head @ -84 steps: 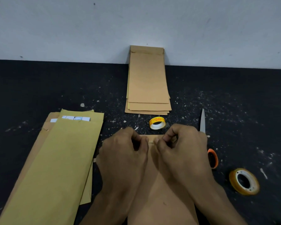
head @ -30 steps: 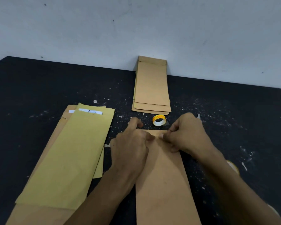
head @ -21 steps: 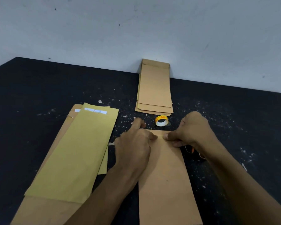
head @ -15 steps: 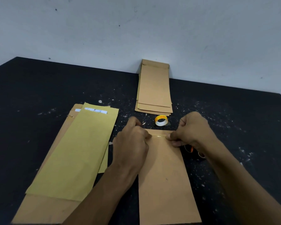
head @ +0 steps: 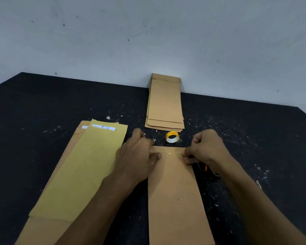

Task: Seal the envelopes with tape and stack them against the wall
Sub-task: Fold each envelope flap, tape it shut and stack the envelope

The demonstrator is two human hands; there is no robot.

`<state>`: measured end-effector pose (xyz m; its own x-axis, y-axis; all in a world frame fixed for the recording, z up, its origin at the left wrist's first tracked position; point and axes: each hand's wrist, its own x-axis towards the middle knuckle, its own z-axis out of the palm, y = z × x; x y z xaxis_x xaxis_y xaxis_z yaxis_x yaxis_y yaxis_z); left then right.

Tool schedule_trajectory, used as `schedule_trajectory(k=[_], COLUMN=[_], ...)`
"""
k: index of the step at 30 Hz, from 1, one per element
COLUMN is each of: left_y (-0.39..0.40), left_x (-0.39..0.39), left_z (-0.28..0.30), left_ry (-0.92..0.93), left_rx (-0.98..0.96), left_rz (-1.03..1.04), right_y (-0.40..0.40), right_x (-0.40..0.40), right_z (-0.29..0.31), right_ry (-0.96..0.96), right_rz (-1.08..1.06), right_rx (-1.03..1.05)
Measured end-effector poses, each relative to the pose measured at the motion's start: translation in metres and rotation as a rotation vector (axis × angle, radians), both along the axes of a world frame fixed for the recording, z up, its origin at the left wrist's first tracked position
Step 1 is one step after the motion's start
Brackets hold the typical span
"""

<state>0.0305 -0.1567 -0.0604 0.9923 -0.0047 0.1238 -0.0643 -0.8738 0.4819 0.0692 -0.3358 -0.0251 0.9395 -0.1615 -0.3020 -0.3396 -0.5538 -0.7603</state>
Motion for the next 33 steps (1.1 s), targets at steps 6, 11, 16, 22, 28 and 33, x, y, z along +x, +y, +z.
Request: schedule_trajectory(k=[6,11,16,22,28,33], left_y=[0.004,0.022,0.035,0.035,0.028,0.021], left_x=[0.01,0.008,0.014,0.033,0.051,0.09], left_z=[0.016,0.036,0.071,0.094,0.087,0.069], left_ry=[0.126,0.181,0.125,0.074,0.153,0.126], left_rx=[-0.148,-0.656,-0.996,-1.112,-1.014,-0.912], left_rz=[-0.017,-0.067,-0.11,-0.081,-0.035,0.091], right_y=[-0.009,-0.02,-0.028,-0.023,-0.01,0.001], right_x=[-0.006,-0.02,-0.031,-0.026,0.008,0.058], right_z=[-0.004,0.008,0.026,0.023,0.031,0.027], right_ry=[-0.091,-0.242,-0.043,0.018,-0.125,-0.181], right_rz=[0.059,0.075,0.293,0.422,0.202,0.042], right_rx=[0.051,0.212,0.462,0.644,0.771,0.69])
